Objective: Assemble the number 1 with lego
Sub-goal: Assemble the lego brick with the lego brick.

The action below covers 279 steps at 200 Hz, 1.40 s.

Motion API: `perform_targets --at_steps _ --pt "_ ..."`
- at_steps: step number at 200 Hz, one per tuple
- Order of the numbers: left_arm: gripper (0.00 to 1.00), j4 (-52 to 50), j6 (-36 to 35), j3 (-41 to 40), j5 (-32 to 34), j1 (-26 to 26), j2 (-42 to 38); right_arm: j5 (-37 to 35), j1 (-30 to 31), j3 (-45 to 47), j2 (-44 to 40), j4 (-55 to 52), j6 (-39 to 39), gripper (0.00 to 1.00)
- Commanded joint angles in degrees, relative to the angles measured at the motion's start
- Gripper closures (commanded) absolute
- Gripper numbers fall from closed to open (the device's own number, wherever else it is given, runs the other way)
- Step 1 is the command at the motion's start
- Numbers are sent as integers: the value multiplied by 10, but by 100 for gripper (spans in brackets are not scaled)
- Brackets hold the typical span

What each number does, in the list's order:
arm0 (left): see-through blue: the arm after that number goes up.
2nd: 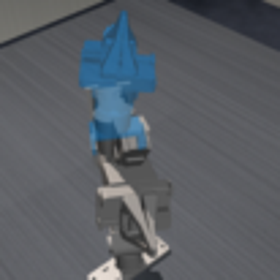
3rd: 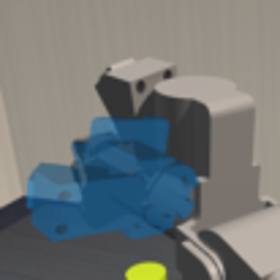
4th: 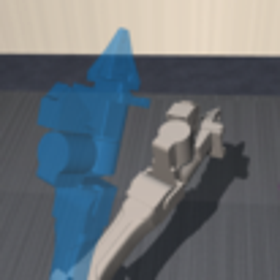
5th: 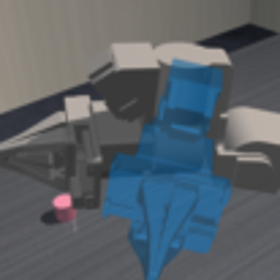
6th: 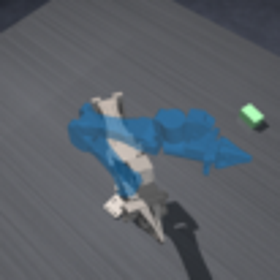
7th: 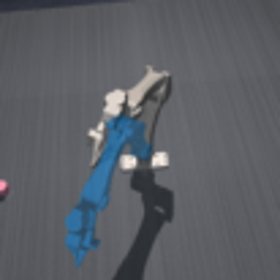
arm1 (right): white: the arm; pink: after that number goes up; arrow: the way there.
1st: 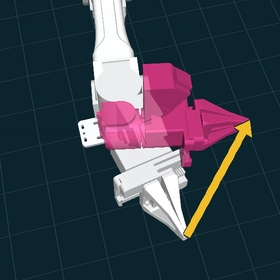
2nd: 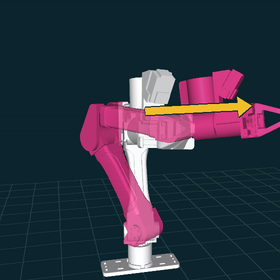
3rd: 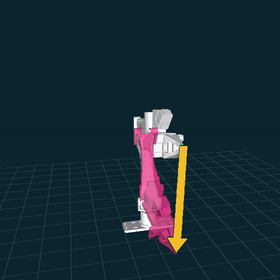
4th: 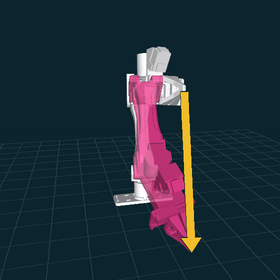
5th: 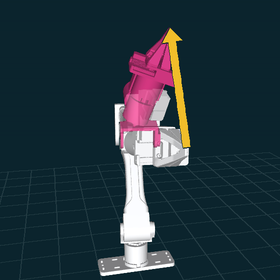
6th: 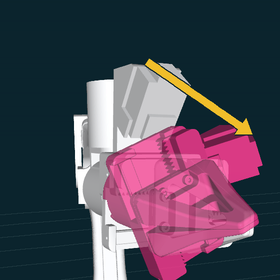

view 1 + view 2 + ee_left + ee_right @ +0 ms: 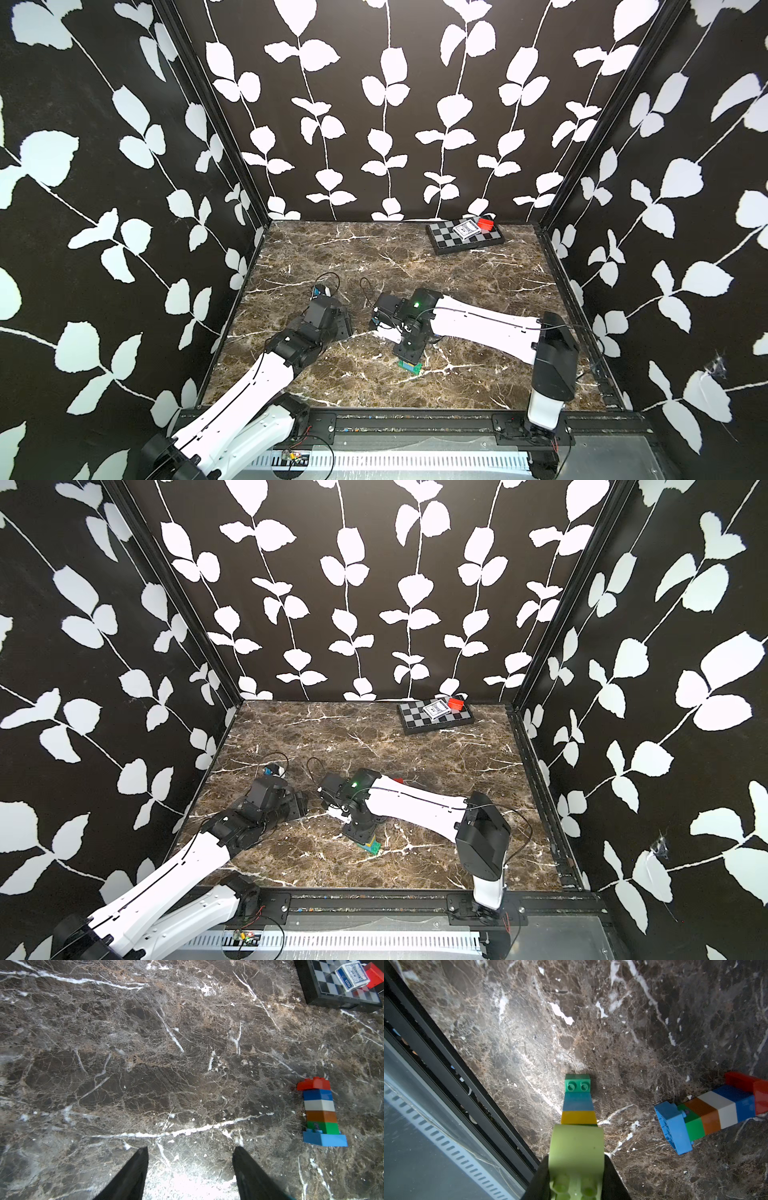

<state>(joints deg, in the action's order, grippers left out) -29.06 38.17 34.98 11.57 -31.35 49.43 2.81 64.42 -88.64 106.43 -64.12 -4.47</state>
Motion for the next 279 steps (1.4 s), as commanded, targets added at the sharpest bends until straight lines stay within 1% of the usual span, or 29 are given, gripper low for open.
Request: perform_targets --at_steps 1,11,29,40,60,86,113,194,245,279 --pt "33 -13 1 7 9 3 -6 38 5 63 77 10 -16 81" --pt "33 -15 -1 10 11 3 -5 40 4 54 57 20 -19 76" --pt "33 -17 -4 14 12 3 -3 37 4 35 30 27 -23 63" --pt "33 -18 -6 16 12 3 -2 34 4 24 18 28 -23 59" --pt "33 -19 -7 19 14 3 -1 27 3 7 1 30 -21 55" --pt "33 -21 -8 22 14 4 -1 17 1 -11 -9 25 -19 54" --pt "33 -22 -7 22 15 3 -2 18 0 -14 -13 17 -13 48" --pt "33 -31 -8 24 18 4 -10 31 0 6 -48 37 3 46" --pt "33 -26 -8 25 17 4 -5 27 0 8 -47 20 12 50" --pt "33 -24 -7 25 18 4 -2 13 4 5 -45 6 16 47"
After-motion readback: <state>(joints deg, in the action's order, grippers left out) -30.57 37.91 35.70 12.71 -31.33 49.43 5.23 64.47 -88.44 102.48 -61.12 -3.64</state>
